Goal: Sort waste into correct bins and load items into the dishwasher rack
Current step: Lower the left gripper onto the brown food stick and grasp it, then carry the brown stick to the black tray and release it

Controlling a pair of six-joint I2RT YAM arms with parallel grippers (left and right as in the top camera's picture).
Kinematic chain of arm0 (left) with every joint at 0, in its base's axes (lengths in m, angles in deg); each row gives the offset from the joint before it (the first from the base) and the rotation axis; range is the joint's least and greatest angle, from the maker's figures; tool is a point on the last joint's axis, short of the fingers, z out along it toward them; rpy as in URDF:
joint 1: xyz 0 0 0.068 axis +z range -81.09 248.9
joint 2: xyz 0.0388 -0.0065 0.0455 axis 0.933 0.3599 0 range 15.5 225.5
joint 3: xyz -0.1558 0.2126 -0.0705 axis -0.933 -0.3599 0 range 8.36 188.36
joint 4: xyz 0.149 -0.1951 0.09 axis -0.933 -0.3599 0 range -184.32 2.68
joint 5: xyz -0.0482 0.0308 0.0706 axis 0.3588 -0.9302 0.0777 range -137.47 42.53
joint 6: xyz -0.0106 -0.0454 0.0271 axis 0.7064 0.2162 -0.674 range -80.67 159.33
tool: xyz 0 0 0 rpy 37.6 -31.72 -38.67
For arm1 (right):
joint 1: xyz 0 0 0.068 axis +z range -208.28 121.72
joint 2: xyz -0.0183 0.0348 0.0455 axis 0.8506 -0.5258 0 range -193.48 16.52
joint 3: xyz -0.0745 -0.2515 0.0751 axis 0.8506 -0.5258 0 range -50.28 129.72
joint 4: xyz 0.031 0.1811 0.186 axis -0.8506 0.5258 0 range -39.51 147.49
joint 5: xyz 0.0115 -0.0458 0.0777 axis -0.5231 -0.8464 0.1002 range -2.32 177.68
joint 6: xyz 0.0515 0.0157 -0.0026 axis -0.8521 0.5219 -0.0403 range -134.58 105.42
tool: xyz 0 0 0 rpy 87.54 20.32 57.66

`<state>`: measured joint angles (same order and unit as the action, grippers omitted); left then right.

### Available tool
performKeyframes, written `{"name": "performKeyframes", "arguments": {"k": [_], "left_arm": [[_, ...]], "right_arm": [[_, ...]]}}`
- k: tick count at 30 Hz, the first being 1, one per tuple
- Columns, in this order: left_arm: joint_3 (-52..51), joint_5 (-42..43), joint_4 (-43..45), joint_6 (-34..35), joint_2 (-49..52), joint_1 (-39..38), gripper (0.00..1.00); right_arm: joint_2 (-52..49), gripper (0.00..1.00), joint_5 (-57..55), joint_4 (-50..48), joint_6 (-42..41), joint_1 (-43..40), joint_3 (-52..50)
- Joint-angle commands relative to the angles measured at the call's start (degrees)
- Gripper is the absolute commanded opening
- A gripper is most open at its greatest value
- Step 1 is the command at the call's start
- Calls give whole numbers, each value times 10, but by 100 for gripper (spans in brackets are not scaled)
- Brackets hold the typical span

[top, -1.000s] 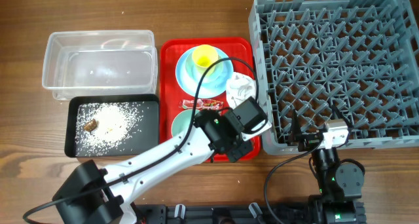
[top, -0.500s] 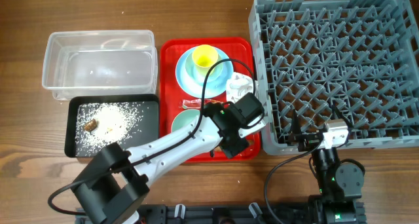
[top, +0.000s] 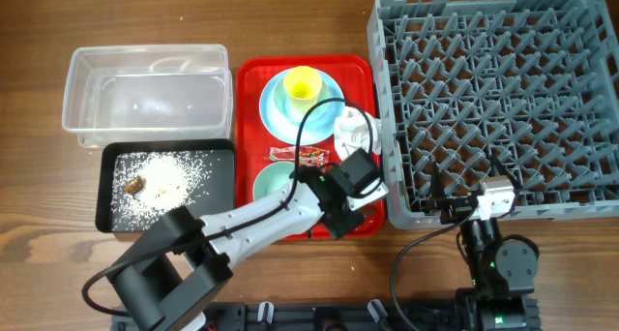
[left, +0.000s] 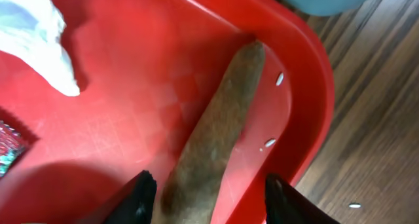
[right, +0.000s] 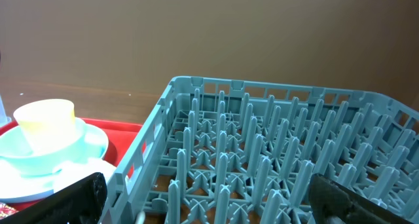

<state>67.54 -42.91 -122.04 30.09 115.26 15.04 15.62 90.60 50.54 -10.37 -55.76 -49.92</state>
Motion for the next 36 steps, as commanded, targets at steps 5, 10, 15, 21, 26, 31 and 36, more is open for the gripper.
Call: {"name": "performKeyframes", "arguments": {"k": [5, 10, 15, 21, 26, 31, 36], "left_arm": [[-41, -28, 38, -6, 5, 2, 54], [-41, -27, 39, -4, 5, 2, 43], [-41, -27, 39, -4, 5, 1, 34], [-41, -16, 35, 0, 5, 1, 39], [-41, -5, 35, 11, 5, 1, 38], [-63, -6, 55, 22, 5, 1, 36], [-64, -5, 63, 22, 5, 1, 26]], "right_arm": [[3, 100, -3, -2, 3, -1, -1], [3, 100, -3, -2, 3, -1, -1], [3, 100, -3, -2, 3, -2, -1], [3, 100, -3, -2, 3, -1, -1], [3, 100, -3, -2, 3, -1, -1], [3, 100, -3, -2, 3, -2, -1], [3, 100, -3, -2, 3, -1, -1]]}}
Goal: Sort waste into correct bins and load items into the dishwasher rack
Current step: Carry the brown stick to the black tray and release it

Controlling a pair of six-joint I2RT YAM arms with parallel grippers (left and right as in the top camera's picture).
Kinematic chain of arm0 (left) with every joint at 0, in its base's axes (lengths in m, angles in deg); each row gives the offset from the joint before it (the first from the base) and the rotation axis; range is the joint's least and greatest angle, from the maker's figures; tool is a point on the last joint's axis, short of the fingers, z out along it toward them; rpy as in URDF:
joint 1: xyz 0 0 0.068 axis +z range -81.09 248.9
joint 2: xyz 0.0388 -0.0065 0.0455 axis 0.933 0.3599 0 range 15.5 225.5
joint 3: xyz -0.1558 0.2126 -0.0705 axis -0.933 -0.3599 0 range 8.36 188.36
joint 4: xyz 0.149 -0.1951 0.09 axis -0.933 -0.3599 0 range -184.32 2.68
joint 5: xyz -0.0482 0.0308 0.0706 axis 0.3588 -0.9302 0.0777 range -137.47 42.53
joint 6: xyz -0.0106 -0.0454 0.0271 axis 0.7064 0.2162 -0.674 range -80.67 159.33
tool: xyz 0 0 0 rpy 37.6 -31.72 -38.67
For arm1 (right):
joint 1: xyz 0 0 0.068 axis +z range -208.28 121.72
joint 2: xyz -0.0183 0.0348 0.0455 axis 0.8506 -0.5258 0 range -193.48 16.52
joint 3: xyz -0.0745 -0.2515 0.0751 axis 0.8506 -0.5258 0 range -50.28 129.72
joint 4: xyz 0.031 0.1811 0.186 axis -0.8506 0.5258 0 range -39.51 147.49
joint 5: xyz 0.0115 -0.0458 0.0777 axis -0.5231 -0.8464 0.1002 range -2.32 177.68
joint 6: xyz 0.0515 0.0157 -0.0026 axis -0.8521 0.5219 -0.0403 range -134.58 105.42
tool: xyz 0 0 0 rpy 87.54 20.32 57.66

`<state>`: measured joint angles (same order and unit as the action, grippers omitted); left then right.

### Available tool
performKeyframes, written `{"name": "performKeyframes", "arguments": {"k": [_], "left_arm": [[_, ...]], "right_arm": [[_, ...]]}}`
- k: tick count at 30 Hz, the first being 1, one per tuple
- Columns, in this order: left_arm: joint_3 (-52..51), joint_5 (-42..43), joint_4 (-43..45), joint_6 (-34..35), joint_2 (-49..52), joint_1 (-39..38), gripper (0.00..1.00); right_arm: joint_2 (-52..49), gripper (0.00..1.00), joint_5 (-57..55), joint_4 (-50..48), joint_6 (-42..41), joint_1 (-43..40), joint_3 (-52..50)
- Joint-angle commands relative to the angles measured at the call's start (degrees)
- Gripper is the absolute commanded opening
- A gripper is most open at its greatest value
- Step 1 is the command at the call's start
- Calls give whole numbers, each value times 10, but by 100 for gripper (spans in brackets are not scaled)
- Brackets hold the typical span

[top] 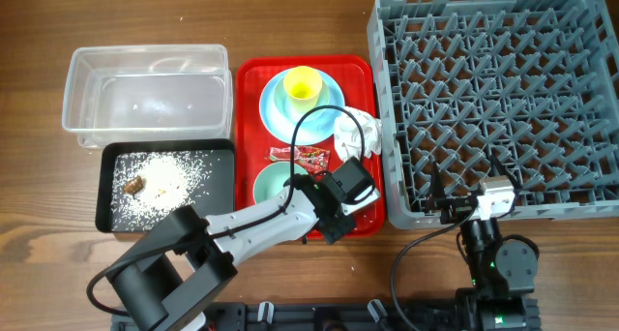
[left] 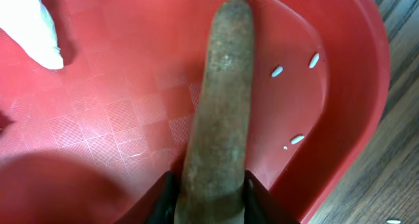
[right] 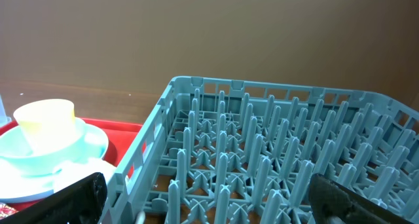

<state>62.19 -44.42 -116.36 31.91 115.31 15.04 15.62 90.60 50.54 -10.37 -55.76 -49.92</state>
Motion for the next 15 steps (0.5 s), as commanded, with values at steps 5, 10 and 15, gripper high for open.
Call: {"name": "performKeyframes", "arguments": {"k": [5, 10, 15], "left_arm": [[30, 10, 8, 48, -13, 1, 11], [66, 9, -1, 54, -99, 2, 11], [68, -36, -8, 100, -214, 62, 13]], "right_arm": [[3, 100, -3, -2, 3, -1, -1], [3, 100, -3, -2, 3, -1, -1], [3, 100, -3, -2, 3, -2, -1]]}}
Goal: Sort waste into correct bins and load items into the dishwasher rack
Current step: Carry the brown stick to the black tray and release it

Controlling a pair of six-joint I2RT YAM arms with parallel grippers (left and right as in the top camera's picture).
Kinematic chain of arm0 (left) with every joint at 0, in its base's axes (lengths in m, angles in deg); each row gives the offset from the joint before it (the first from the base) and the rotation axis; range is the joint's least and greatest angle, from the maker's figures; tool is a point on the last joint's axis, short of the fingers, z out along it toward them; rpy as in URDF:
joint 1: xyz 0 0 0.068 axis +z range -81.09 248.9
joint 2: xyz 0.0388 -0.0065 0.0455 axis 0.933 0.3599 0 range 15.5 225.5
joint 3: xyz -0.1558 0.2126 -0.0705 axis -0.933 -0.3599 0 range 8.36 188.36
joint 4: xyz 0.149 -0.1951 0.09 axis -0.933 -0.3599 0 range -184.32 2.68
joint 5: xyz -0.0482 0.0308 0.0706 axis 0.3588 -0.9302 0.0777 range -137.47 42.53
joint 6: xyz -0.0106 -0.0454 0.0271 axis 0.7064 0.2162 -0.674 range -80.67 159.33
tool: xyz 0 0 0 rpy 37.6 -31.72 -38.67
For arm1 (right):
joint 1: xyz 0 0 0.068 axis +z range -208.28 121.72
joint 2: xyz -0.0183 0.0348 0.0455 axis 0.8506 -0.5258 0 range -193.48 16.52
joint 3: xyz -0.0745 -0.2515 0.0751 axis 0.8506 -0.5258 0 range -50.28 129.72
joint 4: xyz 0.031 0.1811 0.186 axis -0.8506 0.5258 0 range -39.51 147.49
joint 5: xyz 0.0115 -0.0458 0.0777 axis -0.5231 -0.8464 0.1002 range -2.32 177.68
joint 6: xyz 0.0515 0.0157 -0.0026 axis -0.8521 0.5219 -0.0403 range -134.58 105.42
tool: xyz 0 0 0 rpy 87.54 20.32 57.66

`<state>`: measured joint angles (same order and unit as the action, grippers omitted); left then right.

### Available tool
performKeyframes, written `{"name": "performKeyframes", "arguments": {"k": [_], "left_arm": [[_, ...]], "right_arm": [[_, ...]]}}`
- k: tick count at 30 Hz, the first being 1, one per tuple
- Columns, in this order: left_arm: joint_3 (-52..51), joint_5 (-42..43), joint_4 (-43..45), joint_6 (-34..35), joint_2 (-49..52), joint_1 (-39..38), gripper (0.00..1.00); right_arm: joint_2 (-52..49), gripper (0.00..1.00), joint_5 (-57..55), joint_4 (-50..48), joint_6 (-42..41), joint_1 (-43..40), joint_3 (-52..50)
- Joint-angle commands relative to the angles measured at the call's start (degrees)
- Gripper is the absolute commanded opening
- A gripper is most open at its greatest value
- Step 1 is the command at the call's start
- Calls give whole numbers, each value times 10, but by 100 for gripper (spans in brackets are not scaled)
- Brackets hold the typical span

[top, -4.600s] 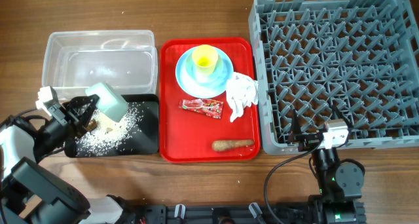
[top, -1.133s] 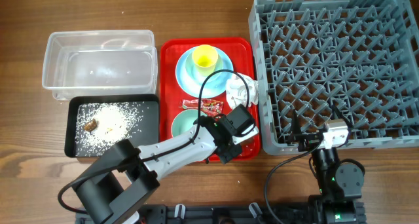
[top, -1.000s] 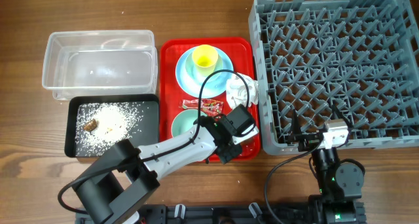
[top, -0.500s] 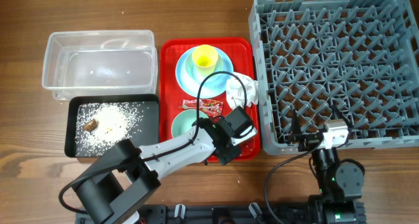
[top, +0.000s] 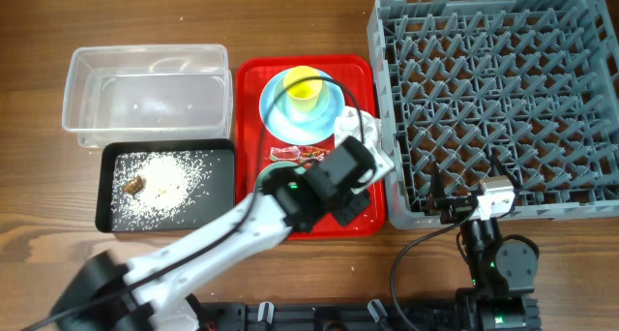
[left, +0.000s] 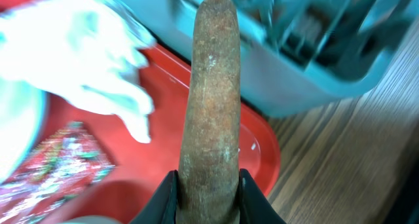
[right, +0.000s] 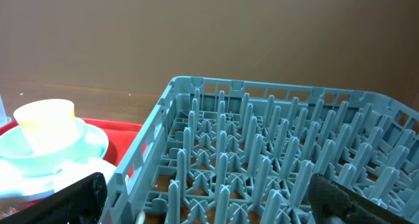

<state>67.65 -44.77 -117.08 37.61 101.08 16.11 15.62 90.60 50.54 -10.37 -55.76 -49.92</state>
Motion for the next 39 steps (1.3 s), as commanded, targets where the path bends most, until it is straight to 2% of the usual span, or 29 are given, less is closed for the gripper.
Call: {"name": "performKeyframes", "arguments": {"k": [1, 5, 10, 12, 15, 21, 25, 27, 29, 32, 35, 37, 39], "left_arm": [[14, -34, 0, 52, -91, 76, 13], [14, -35, 24, 144, -146, 234, 13], [14, -34, 68, 285, -128, 450, 11], [14, -34, 83, 319, -108, 513, 10], [14, -34, 100, 327, -58, 584, 11], [14, -22, 144, 386, 64, 647, 10], [14, -17, 179, 386, 56, 651, 9], [14, -9, 161, 386, 24, 651, 8], [14, 7, 101, 386, -24, 651, 8], [14, 9, -87, 386, -125, 651, 4], [11, 7, -224, 386, -166, 651, 4], [-15, 7, -258, 386, -170, 651, 4], [-57, 7, -248, 388, -170, 651, 4]], "right_arm": [[3, 99, -3, -2, 3, -1, -1], [3, 100, -3, -2, 3, -1, -1], [3, 100, -3, -2, 3, -2, -1], [3, 100, -3, -2, 3, -2, -1], [3, 100, -3, -2, 3, -1, -1], [3, 100, -3, -2, 2, -1, -1], [3, 100, -3, -2, 3, -1, -1], [3, 100, -3, -2, 3, -1, -1], [3, 100, -3, -2, 3, -2, -1], [3, 100, -3, -2, 3, -1, -1], [3, 100, -3, -2, 3, -1, -1], [3, 100, -3, -2, 3, -1, -1], [3, 100, -3, -2, 3, -1, -1]]}}
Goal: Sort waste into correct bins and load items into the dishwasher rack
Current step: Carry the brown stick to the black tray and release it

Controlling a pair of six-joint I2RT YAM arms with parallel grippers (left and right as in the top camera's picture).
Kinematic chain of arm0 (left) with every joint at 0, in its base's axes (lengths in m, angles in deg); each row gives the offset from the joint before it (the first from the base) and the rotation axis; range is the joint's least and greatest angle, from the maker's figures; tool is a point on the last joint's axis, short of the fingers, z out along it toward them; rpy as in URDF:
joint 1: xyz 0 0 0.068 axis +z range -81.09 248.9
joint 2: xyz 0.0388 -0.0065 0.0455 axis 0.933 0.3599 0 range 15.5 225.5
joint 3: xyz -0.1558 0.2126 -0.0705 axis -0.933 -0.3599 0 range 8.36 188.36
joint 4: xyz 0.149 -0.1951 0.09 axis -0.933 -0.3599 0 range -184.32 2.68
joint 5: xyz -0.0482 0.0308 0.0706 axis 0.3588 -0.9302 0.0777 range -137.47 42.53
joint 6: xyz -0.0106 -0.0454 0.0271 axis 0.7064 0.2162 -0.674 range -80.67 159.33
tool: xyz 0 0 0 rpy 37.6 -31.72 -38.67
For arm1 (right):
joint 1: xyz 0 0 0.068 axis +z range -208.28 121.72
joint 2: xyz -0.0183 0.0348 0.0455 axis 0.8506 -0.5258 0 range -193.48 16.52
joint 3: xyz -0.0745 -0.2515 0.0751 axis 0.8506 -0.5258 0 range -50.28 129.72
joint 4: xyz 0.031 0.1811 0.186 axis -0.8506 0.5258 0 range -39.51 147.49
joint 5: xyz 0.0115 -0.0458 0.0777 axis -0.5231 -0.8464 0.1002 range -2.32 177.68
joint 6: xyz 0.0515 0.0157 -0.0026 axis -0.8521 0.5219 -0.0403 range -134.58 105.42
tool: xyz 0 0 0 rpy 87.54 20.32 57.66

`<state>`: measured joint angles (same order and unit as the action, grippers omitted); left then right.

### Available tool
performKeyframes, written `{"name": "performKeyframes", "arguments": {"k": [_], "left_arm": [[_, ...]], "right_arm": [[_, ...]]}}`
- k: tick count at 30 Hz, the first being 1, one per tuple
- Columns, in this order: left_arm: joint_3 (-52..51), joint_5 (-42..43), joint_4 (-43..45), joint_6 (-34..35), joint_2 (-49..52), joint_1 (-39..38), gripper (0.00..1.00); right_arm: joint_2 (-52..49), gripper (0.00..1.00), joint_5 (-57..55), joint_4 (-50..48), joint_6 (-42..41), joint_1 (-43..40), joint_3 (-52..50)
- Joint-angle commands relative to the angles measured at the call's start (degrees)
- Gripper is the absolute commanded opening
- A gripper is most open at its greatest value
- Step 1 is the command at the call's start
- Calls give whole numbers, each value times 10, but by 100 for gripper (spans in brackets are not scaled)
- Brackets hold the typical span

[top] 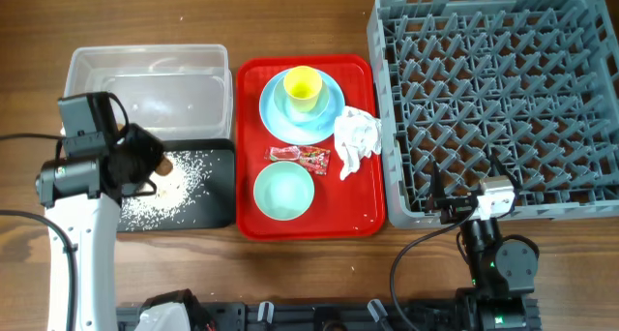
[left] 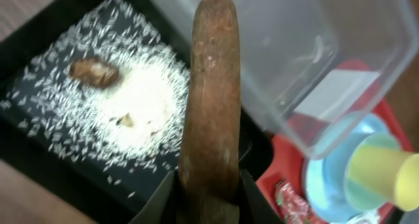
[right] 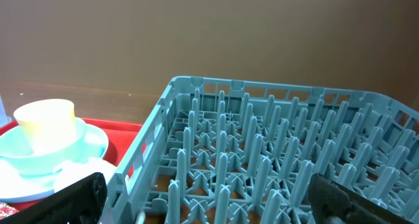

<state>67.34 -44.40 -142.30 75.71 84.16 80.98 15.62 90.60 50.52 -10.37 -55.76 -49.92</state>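
Note:
My left gripper is shut on a long brown food stick and holds it above the black tray of scattered rice. In the overhead view the left gripper hangs over the black tray's left part. The red tray carries a plate with a yellow cup, a teal bowl, a red wrapper and a crumpled white napkin. My right gripper stands open at the near edge of the grey dishwasher rack.
A clear plastic bin stands behind the black tray, touching it. A small brown food scrap lies in the rice. The rack fills the right side of the table; the right arm's base sits in front of it.
My left gripper has moved with the brown stick from above the red tray's right side to above the black tray at the far left. The right arm has not moved.
My left gripper stood open around the brown stick lying in the red tray's front right corner. Then it was shut on the stick, then held it raised above the tray. Now it holds the stick over the black rice tray.

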Motion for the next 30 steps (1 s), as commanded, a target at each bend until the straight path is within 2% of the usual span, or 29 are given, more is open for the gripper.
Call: {"name": "performKeyframes", "arguments": {"k": [1, 6, 16, 18, 21, 24, 27, 30], "left_arm": [[-73, 3, 14, 18, 0, 2, 4], [-182, 3, 118, 96, 0, 2, 6], [-230, -30, 198, 143, 24, 2, 11], [-234, -35, 208, 143, 25, 2, 19], [-233, -40, 223, 143, 24, 2, 42], [-230, -40, 226, 139, 12, 2, 57], [-224, -37, 226, 130, -17, 2, 57], [-197, 22, 217, 94, -59, 2, 56]], "right_arm": [[3, 100, -3, -2, 3, -1, -1], [3, 100, -3, -2, 3, -1, -1], [3, 100, -3, -2, 3, -1, -1], [3, 100, -3, -2, 3, -2, -1], [3, 100, -3, -1, 3, -1, -1], [3, 100, -3, -2, 3, -1, -1], [3, 100, -3, -1, 3, -1, -1], [3, 100, -3, -1, 3, -1, -1]]}}
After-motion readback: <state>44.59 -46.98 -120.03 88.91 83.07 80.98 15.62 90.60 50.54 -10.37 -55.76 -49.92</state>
